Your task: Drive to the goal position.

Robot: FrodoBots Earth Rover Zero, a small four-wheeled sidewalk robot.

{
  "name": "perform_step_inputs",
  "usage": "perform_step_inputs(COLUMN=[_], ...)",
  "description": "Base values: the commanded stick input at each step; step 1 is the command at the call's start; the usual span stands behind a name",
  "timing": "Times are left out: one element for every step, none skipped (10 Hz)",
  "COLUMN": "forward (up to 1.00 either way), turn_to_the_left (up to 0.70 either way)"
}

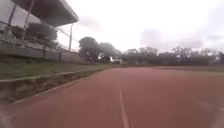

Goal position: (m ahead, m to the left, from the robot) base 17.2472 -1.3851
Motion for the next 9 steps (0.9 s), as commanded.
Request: perform_step_inputs(forward=[0.7,0.7,0.7,0.7,0.7,0.7,0.7,0.7,0.7], turn_to_the_left=[0.01,0.01,0.01,0.01,0.01,0.01,-0.34,-0.34,-0.34])
